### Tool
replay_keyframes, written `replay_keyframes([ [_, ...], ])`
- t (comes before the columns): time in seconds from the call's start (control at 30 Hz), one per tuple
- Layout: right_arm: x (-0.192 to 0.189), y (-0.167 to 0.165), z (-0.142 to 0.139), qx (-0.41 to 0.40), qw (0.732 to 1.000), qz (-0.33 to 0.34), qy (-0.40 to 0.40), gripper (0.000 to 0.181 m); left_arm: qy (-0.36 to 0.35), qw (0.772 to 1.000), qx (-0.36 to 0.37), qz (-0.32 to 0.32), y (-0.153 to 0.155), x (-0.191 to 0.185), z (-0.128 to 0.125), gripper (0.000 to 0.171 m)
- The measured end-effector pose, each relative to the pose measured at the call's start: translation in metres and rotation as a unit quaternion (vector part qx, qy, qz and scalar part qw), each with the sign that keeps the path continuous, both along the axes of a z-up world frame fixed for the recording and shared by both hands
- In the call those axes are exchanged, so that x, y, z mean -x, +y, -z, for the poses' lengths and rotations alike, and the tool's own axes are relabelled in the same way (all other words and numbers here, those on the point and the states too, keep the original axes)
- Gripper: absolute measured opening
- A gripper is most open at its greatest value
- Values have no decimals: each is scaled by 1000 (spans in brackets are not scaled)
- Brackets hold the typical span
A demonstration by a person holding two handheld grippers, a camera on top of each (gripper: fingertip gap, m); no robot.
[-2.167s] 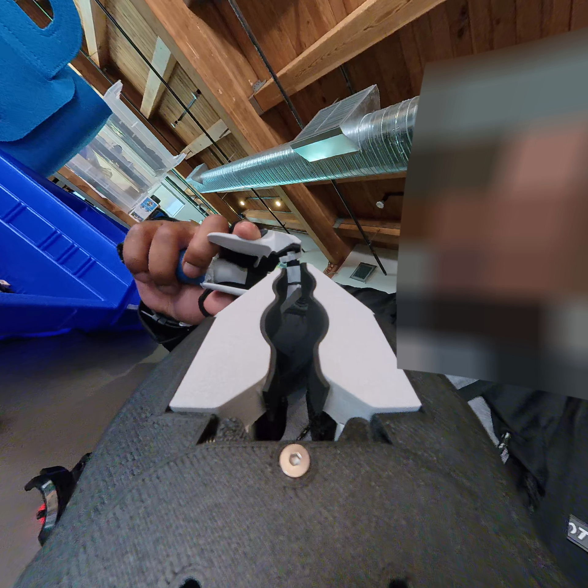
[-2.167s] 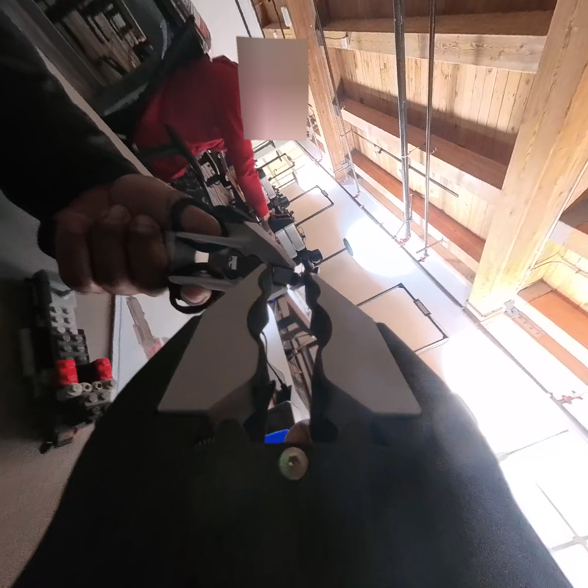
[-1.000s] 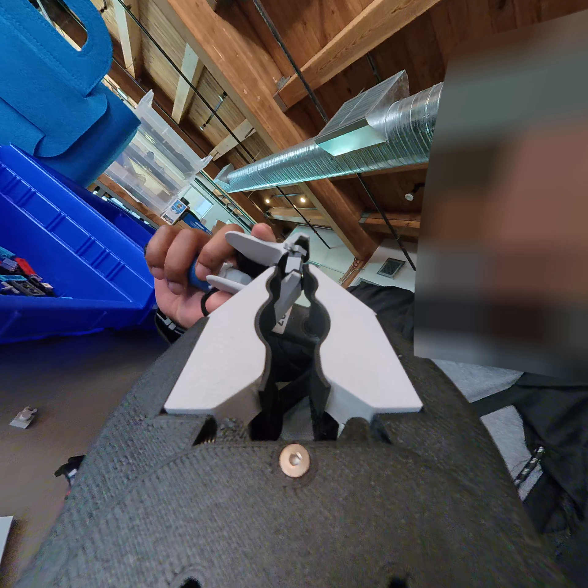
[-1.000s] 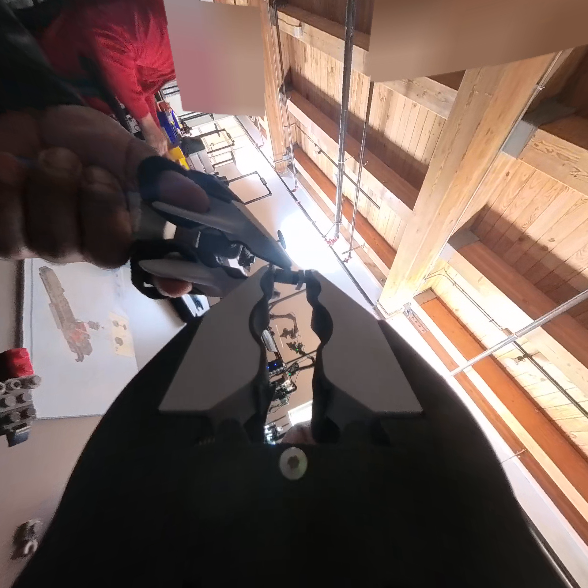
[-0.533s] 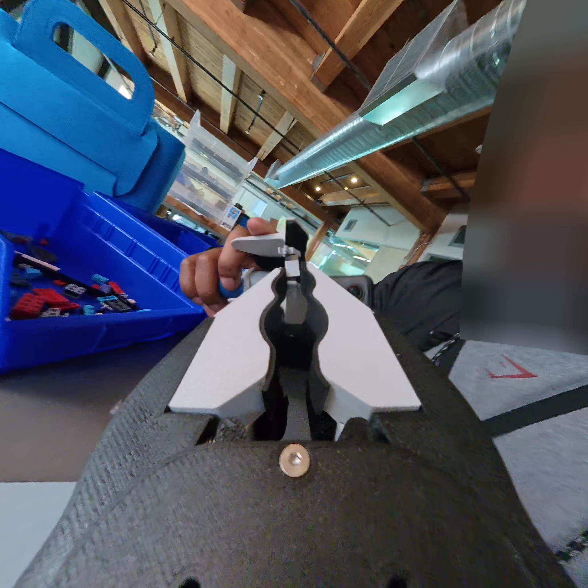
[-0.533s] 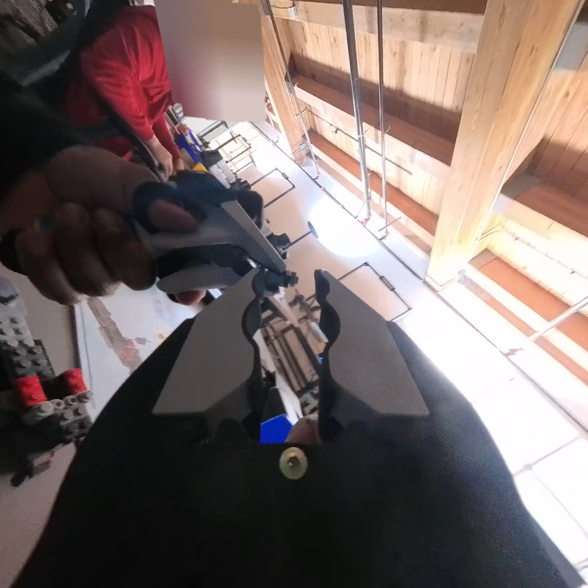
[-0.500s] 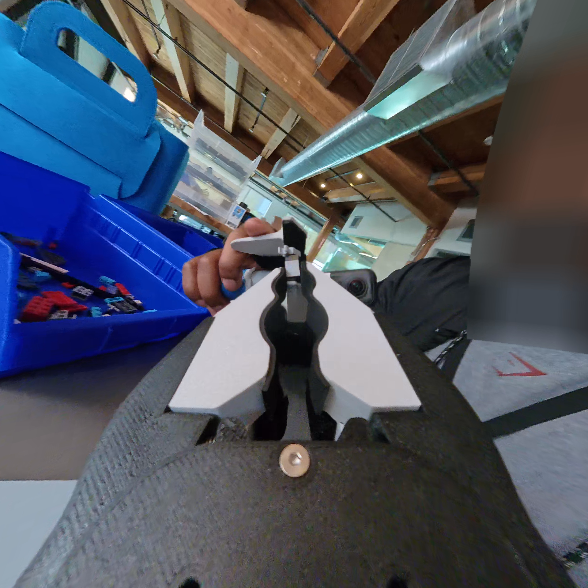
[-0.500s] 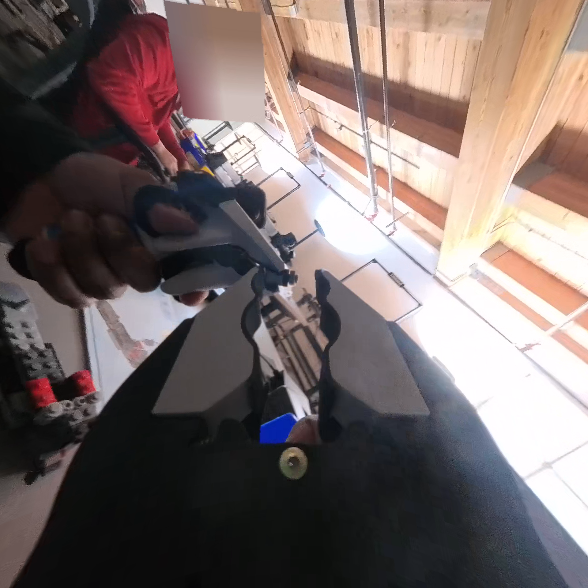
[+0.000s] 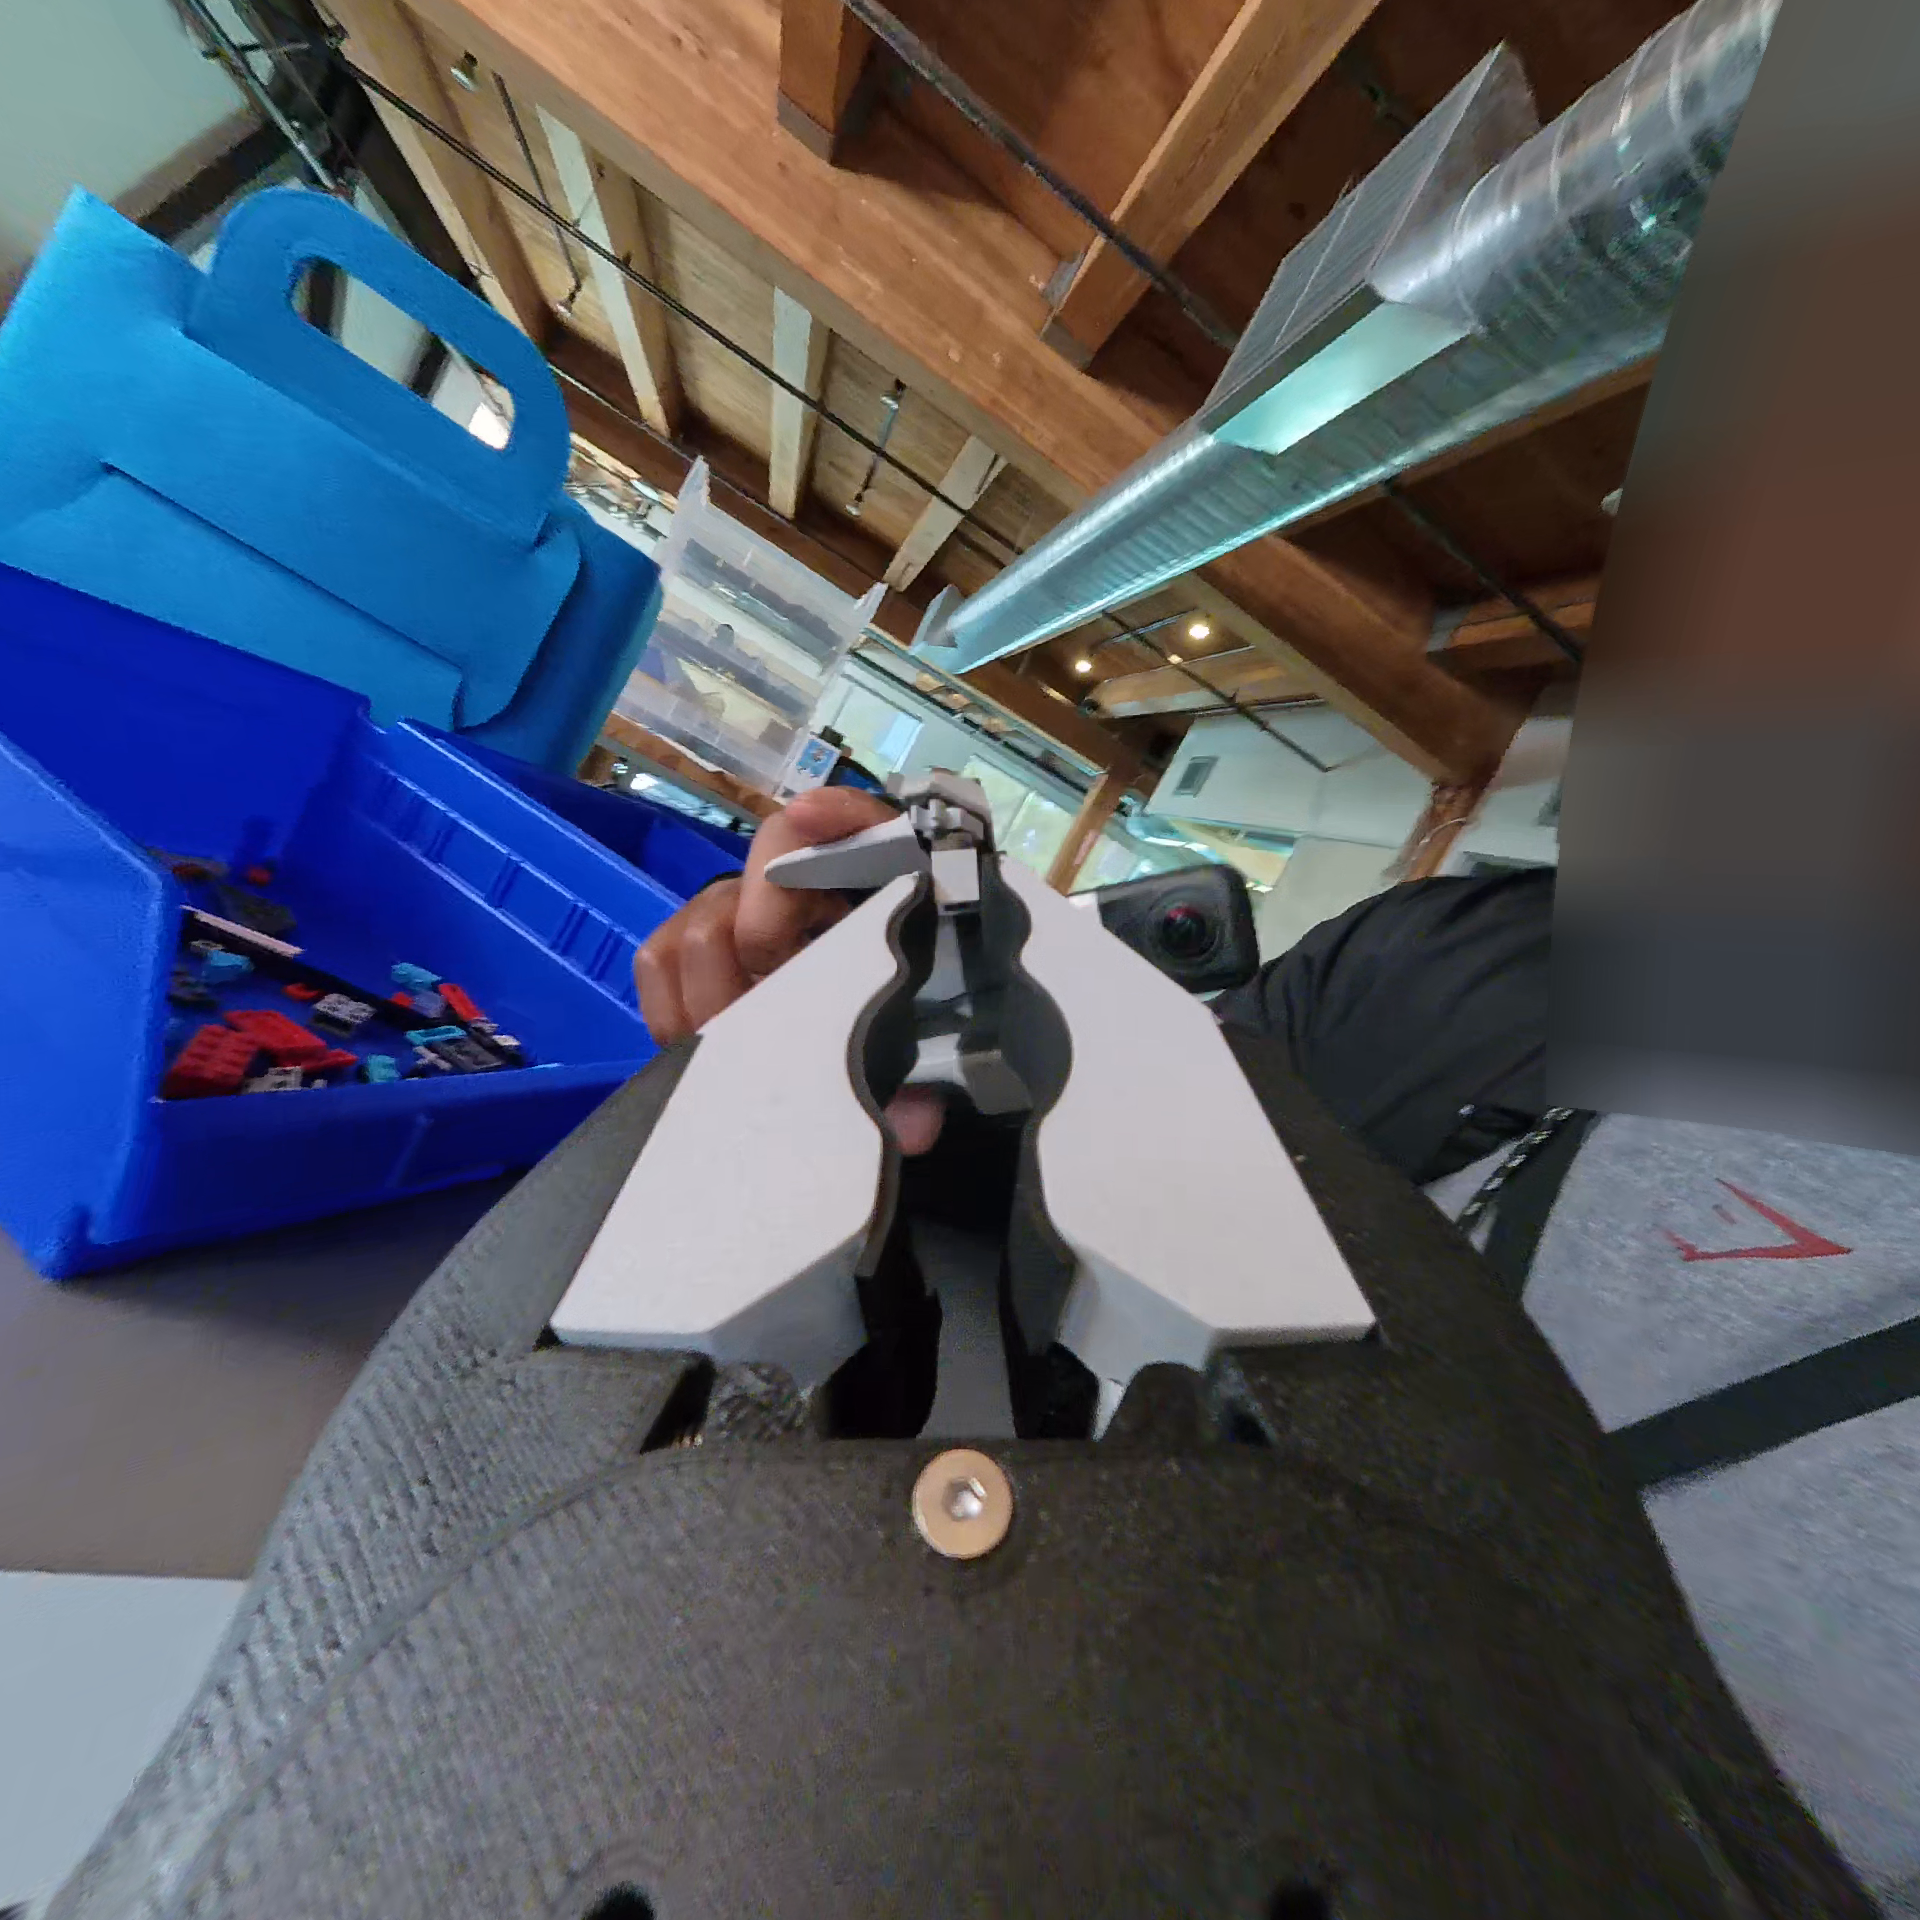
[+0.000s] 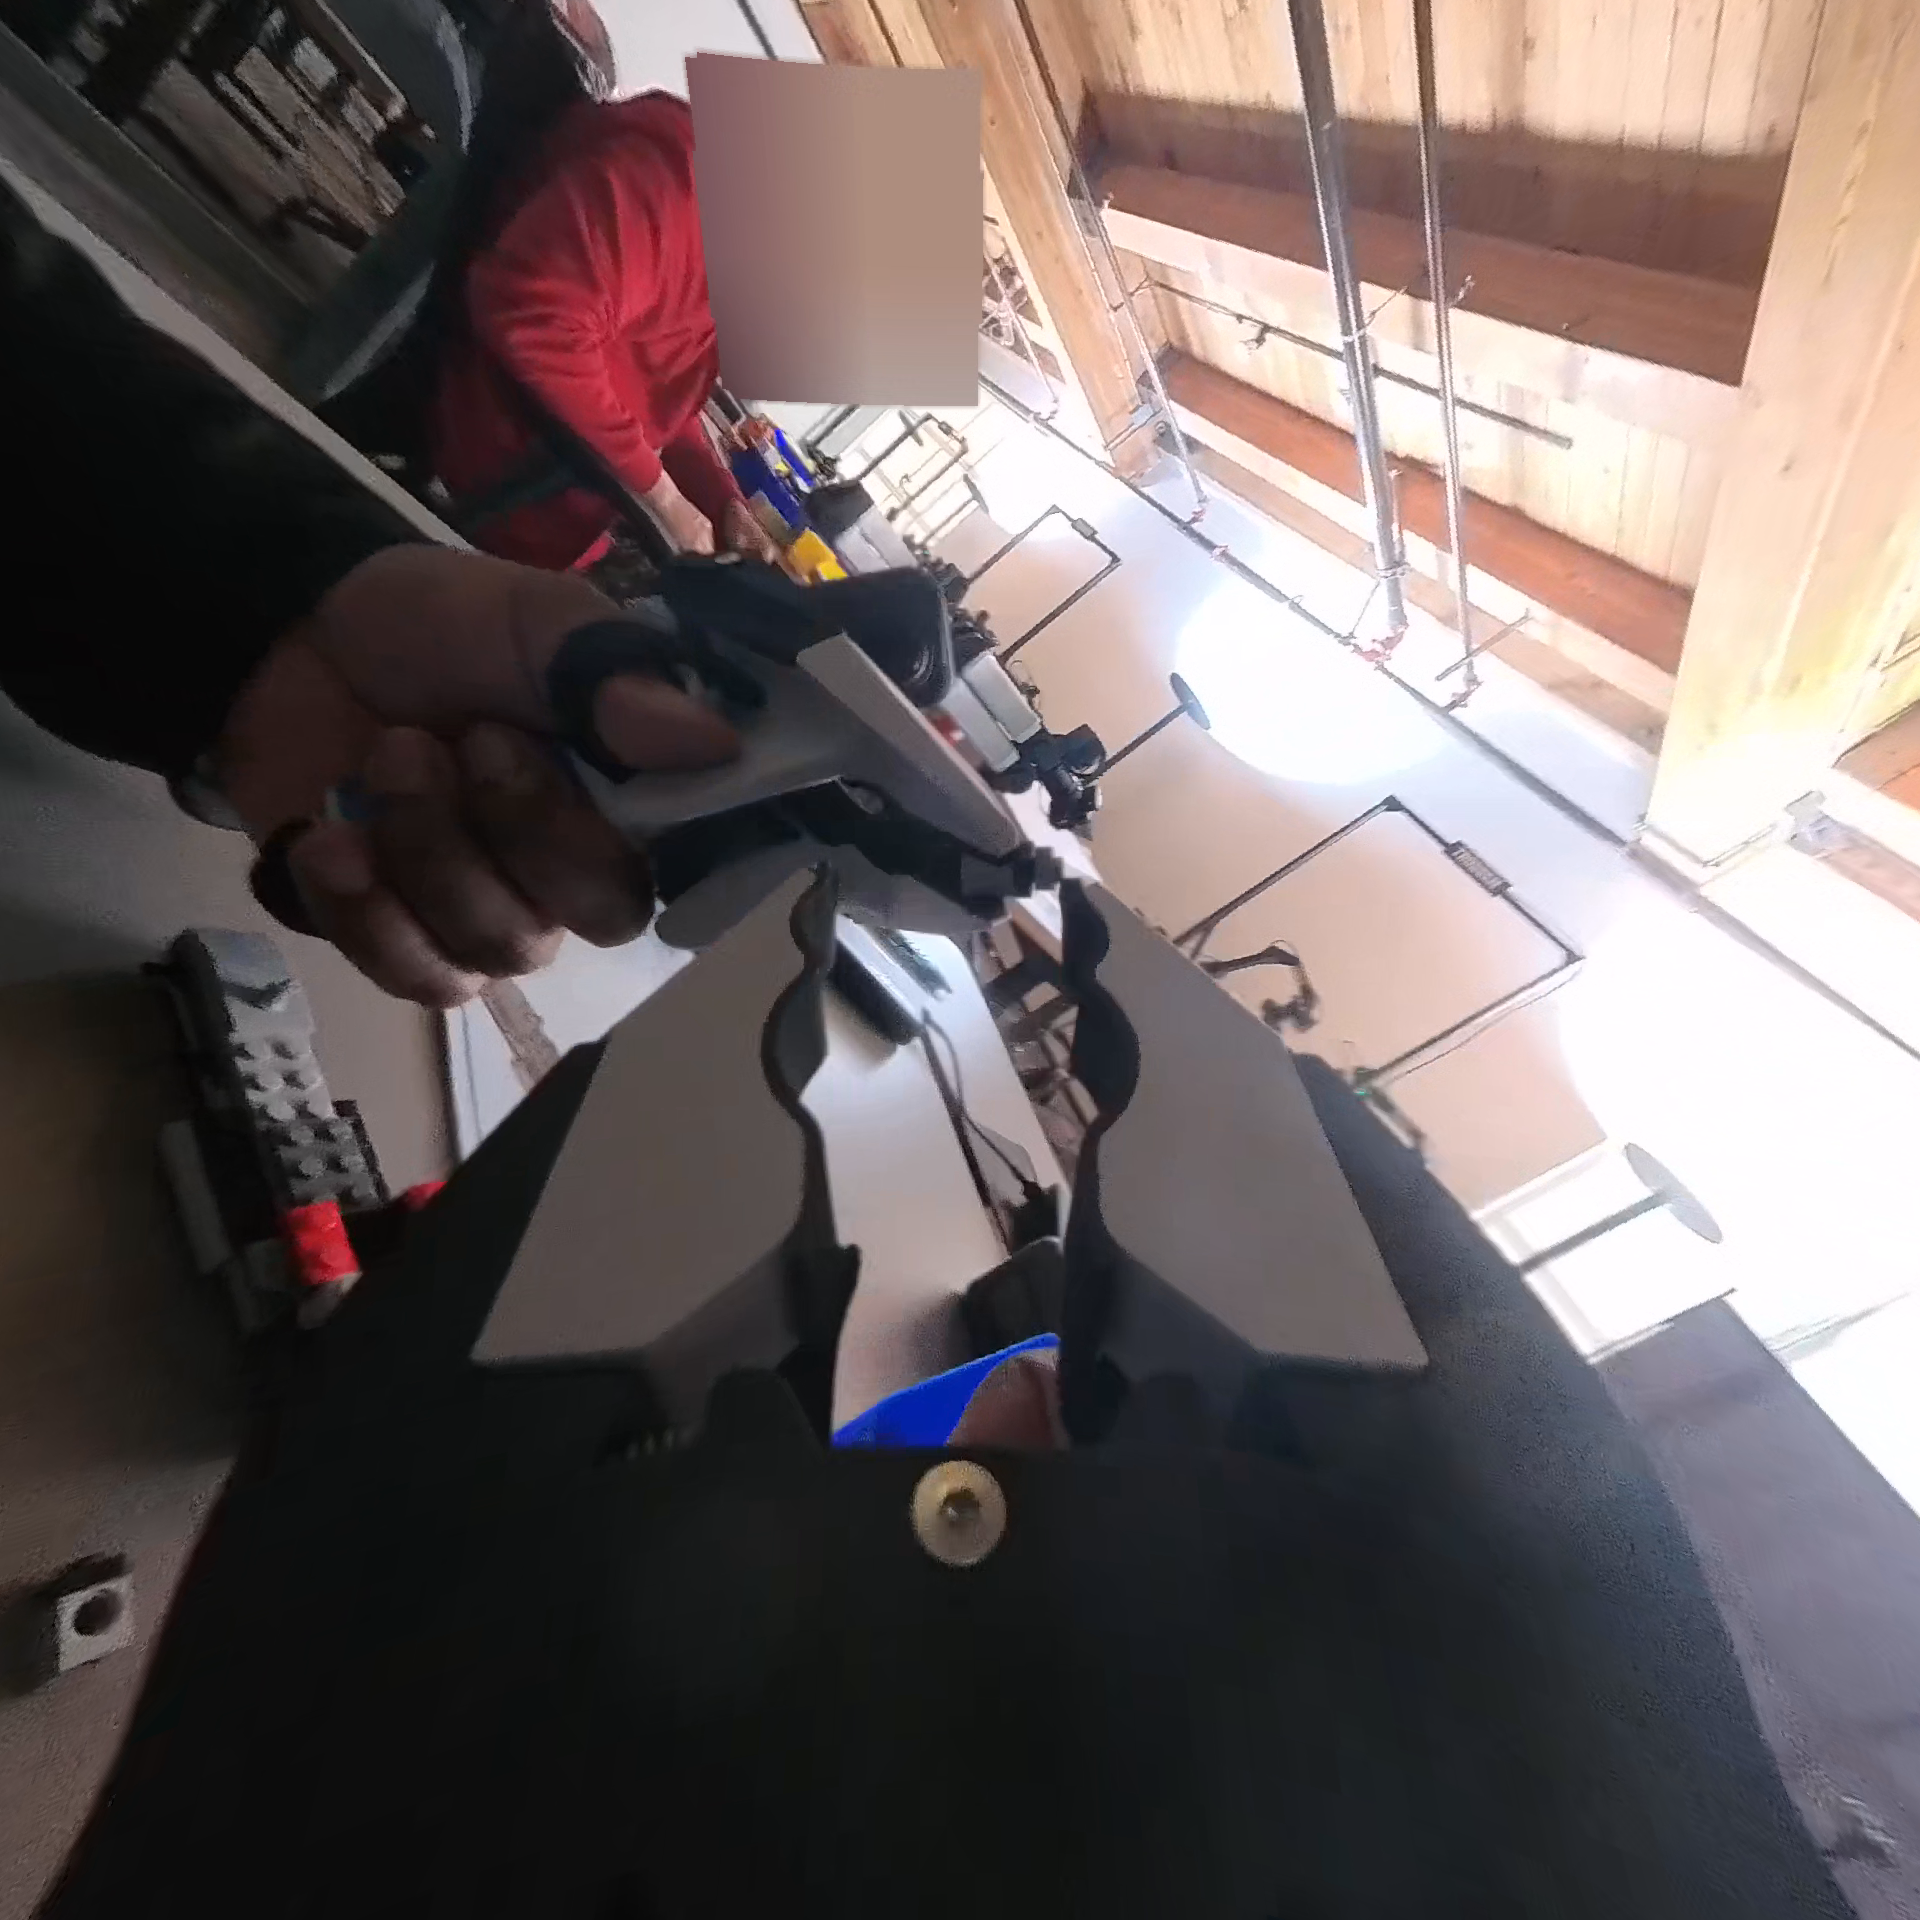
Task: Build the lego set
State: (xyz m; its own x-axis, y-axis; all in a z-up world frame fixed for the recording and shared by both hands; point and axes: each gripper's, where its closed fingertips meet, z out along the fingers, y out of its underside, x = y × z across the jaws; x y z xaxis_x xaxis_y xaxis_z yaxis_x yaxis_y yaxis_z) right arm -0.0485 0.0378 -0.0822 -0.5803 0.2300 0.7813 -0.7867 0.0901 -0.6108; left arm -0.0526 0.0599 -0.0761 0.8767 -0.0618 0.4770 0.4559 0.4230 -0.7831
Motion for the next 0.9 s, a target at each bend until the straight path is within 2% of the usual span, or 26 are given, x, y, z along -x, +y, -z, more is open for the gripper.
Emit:
replay_keyframes([
  [0.1, 2, 2, -2, 3, 998, -24, -60, 50, 38, 997, 50, -44, -2, 4, 4, 8],
  [0.2, 5, 6, -7, 2, 984, -67, -165, 49, 95, 984, 118, -95, -4, 8, 9, 9],
  [0.33, 6, 8, -11, -14, 935, -135, -328, 44, 152, 966, 166, -130, -4, 7, 10, 9],
  [0.43, 6, 9, -11, -22, 903, -162, -398, 38, 170, 961, 169, -136, -2, 5, 9, 8],
  [0.5, 5, 9, -12, -19, 892, -173, -417, 28, 177, 959, 173, -135, -1, 3, 11, 8],
  [0.6, 4, 9, -12, -23, 884, -178, -431, 24, 186, 957, 179, -134, 1, 2, 12, 8],
  [0.9, -1, 7, -6, -45, 887, -180, -424, 10, 194, 956, 183, -123, 5, -2, 13, 8],
])
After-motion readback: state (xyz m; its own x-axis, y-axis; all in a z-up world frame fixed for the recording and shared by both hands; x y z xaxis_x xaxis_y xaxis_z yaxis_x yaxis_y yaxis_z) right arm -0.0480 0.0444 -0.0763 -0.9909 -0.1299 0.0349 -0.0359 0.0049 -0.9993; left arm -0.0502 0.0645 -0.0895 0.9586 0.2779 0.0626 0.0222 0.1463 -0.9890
